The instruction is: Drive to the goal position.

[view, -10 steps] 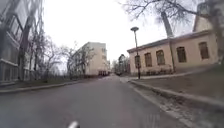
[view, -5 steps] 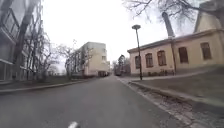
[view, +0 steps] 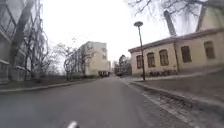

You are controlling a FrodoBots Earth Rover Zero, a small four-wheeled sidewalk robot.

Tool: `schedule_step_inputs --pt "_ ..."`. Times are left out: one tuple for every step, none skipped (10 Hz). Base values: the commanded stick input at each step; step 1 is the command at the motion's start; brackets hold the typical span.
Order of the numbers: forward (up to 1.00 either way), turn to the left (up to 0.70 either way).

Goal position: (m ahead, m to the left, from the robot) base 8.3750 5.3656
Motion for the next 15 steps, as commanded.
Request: schedule_step_inputs --pt "1.00 0.00" --pt "1.00 0.00" --pt "1.00 0.00" --pt "1.00 0.00" --pt "1.00 0.00" --pt "1.00 0.00" --pt "1.00 0.00" --pt "1.00 0.00" --pt "1.00 0.00" --pt "1.00 0.00" --pt "1.00 0.00" --pt "1.00 0.00" --pt "1.00 0.00" --pt "1.00 0.00" --pt "1.00 0.00"
